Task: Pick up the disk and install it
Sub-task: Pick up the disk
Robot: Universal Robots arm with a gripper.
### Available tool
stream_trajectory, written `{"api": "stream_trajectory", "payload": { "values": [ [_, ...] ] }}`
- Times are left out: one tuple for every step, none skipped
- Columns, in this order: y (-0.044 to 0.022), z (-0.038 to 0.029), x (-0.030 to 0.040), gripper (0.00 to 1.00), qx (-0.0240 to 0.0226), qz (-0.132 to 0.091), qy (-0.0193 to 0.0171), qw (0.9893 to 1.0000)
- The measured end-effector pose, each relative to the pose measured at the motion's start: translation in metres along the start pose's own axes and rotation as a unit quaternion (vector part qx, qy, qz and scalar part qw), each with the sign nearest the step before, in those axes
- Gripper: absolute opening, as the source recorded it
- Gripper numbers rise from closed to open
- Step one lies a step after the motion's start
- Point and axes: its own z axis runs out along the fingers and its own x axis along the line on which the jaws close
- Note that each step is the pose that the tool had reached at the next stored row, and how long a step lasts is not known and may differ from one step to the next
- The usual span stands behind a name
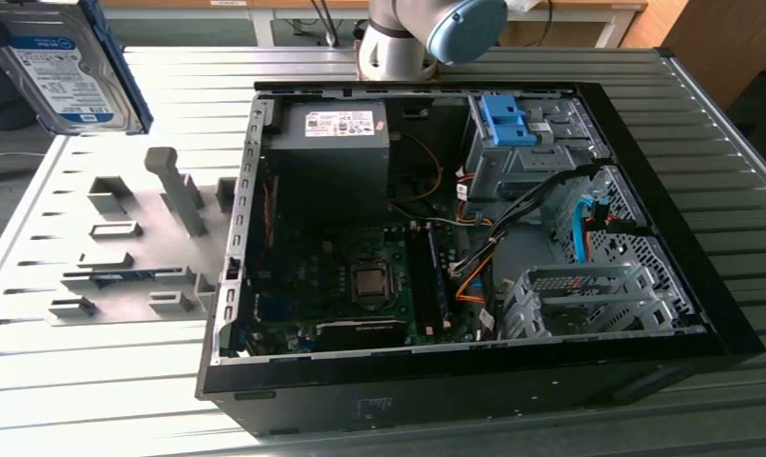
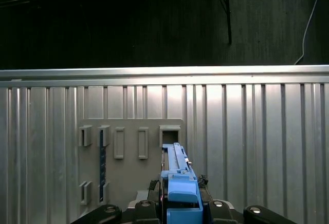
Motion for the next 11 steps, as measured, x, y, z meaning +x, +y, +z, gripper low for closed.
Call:
{"api": "stream_trajectory", "payload": {
  "values": [
    [0.0,-0.0004,0.0,0.36,0.0,0.0,0.0,1.0],
    [0.0,-0.0008,0.0,0.36,0.0,0.0,0.0,1.0],
    [0.0,-0.0015,0.0,0.36,-0.0001,0.0,0.0,1.0],
    [0.0,-0.0019,0.0,0.36,0.0,0.0,0.0,1.0],
    [0.0,-0.0026,0.0,0.36,0.0,0.0,0.0,1.0],
    [0.0,-0.003,0.0,0.36,0.0,0.0,0.0,1.0],
    [0.0,-0.0034,0.0,0.36,0.0,0.0,0.0,1.0],
    [0.0,-0.0037,0.0,0.36,0.0,0.0,0.0,1.0],
    [0.0,-0.0041,0.0,0.36,0.0,0.0,0.0,1.0],
    [0.0,-0.0045,0.0,0.36,0.0,0.0,0.0,1.0],
    [0.0,-0.0049,0.0,0.36,0.0,0.0,0.0,1.0]
  ]
}}
